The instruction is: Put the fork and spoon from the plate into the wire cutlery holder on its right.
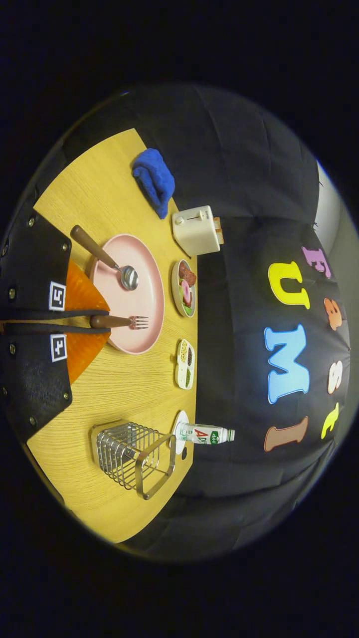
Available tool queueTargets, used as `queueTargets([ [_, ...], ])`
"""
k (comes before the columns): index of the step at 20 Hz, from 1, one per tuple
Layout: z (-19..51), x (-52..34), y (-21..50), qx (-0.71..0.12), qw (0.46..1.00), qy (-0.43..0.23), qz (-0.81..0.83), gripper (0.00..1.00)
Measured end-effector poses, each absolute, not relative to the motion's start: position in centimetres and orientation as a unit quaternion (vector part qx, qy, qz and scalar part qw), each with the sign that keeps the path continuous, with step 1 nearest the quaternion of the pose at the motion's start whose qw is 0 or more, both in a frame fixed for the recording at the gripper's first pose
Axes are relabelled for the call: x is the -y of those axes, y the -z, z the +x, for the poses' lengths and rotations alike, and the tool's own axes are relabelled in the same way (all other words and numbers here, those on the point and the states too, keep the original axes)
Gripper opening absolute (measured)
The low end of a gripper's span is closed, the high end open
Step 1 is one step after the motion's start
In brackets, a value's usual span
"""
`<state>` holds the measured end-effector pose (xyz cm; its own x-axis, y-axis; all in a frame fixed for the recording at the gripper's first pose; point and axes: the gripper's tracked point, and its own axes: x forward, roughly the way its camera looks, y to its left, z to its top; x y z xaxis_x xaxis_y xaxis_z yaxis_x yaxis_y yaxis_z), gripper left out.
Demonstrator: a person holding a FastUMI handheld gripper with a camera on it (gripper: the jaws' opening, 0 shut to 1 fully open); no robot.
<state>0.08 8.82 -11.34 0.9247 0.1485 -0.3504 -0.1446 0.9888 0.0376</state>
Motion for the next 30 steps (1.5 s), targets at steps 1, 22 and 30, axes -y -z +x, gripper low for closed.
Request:
queueTargets([
  [1, 0.3, -8.6, 10.6, -0.167, 0.983, -0.075, 0.007, 0.03],
  [22, -5.3, 4.7, -3.5, -0.082, 0.996, -0.02, -0.029, 0.0],
  [30, -6.4, 8.5, -0.9, -0.18, 0.98, -0.025, -0.078, 0.0],
])
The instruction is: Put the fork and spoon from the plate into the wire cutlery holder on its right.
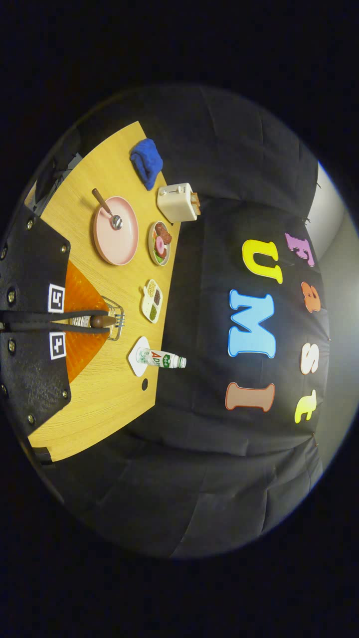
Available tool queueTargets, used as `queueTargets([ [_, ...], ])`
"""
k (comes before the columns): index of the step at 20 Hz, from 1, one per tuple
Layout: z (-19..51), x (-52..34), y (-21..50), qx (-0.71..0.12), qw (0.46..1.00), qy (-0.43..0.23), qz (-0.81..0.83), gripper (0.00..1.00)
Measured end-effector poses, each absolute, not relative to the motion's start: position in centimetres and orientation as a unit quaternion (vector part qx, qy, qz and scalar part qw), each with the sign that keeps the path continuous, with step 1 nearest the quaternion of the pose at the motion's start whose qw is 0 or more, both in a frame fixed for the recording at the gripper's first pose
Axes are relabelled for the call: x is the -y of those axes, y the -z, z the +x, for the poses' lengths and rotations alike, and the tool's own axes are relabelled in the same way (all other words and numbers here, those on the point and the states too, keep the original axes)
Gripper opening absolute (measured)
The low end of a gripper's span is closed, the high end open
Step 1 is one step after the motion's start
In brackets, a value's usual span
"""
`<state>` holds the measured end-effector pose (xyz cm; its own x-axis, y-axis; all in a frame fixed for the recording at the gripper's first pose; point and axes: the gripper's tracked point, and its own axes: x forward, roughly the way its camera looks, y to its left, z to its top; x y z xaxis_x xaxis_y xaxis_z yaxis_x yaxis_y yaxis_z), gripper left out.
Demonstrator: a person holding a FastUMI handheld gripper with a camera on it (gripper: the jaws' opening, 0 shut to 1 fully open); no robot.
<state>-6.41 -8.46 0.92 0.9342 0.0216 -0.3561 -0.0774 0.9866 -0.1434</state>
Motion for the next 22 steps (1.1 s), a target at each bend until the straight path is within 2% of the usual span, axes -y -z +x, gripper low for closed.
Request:
queueTargets([
  [12, -4.2, 9.2, 2.5, -0.3, 0.946, -0.061, -0.105, 0.0],
  [18, -3.3, 9.2, 3.2, -0.312, 0.943, -0.059, -0.101, 0.0],
  [20, -3.4, 9.2, 3.1, -0.308, 0.944, -0.058, -0.101, 0.02],
  [22, -3.2, 9.3, 2.6, -0.299, 0.948, -0.054, -0.096, 0.1],
])
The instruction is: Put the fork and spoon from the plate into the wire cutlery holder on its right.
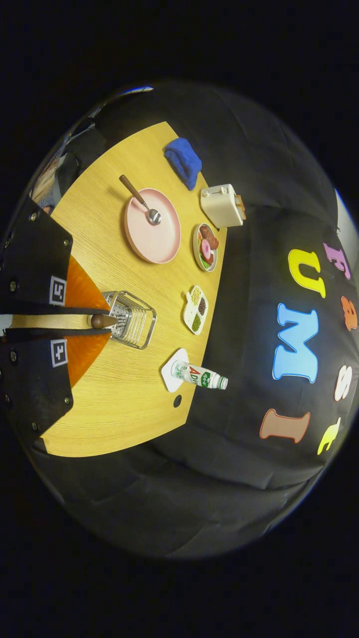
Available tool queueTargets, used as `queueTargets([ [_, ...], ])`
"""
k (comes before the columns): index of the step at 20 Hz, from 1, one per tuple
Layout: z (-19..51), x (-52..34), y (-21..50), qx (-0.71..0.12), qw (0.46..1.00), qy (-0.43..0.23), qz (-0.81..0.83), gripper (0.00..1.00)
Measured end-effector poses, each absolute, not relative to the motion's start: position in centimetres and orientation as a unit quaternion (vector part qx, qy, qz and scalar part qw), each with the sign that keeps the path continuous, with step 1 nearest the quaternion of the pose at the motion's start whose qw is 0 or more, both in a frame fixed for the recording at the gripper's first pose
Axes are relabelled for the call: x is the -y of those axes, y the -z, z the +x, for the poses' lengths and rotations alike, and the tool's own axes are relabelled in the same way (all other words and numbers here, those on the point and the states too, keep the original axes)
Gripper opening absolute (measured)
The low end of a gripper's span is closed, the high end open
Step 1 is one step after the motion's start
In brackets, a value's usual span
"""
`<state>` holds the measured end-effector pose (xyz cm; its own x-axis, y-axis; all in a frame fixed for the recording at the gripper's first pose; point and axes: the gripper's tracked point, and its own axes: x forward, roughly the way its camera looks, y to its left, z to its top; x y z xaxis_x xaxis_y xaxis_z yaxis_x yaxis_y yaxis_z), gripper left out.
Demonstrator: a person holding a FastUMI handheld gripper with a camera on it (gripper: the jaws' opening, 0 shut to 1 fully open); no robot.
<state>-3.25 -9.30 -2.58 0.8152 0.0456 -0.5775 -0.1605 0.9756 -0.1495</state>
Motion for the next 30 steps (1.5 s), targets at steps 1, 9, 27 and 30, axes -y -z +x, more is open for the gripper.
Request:
queueTargets([
  [1, -3.0, 9.3, 2.3, -0.293, 0.95, -0.052, -0.094, 0.13],
  [9, -3.6, 5.6, -2.1, -0.198, 0.975, -0.059, -0.084, 0.2],
  [27, 0.0, -15.6, 9.9, -0.276, 0.948, -0.153, 0.038, 0.2],
  [30, 0.6, -16.6, 12.1, -0.291, 0.946, -0.145, 0.016, 0.2],
])
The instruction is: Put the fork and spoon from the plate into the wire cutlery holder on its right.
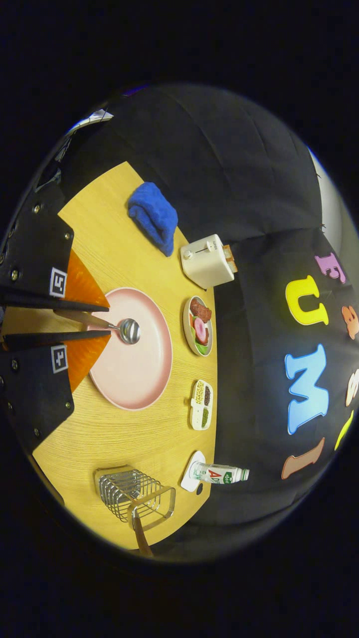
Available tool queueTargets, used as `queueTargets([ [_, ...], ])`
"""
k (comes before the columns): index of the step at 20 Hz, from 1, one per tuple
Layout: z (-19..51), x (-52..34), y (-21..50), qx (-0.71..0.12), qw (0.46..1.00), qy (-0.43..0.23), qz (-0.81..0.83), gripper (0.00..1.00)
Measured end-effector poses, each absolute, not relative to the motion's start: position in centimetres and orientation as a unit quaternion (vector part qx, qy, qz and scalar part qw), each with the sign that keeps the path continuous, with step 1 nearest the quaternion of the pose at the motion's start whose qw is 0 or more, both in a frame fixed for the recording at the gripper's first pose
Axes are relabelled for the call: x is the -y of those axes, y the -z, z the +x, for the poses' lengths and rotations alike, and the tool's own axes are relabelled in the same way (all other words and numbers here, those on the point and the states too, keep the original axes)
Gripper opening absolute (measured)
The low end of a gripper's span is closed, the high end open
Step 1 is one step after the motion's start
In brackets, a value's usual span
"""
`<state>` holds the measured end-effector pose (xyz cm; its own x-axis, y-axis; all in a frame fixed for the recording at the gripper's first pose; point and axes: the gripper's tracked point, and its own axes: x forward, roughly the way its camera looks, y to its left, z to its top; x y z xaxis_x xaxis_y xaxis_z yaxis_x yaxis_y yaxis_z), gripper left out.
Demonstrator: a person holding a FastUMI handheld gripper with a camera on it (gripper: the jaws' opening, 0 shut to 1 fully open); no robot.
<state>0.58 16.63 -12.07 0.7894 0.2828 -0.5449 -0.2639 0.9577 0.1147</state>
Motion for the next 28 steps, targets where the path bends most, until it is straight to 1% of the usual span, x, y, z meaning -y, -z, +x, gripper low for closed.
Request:
queueTargets([
  [4, 1.4, -17.4, 14.4, -0.315, 0.939, -0.137, 0.009, 0.2],
  [8, 1.7, -17.3, 15.1, -0.32, 0.938, -0.135, -0.004, 0.2],
  [18, 1.7, -16.8, 15.4, -0.332, 0.928, -0.166, -0.04, 0.21],
  [20, 1.5, -16.4, 15.1, -0.332, 0.928, -0.161, -0.044, 0.19],
  [21, 1.6, -16.5, 15.2, -0.338, 0.925, -0.171, -0.038, 0.08],
  [23, 1.5, -16.7, 15.1, -0.334, 0.927, -0.167, -0.029, 0.08],
  [24, 1.5, -16.6, 14.9, -0.336, 0.927, -0.167, -0.024, 0.0],
  [28, 1.9, -16.5, 14.7, -0.336, 0.927, -0.167, -0.001, 0.01],
])
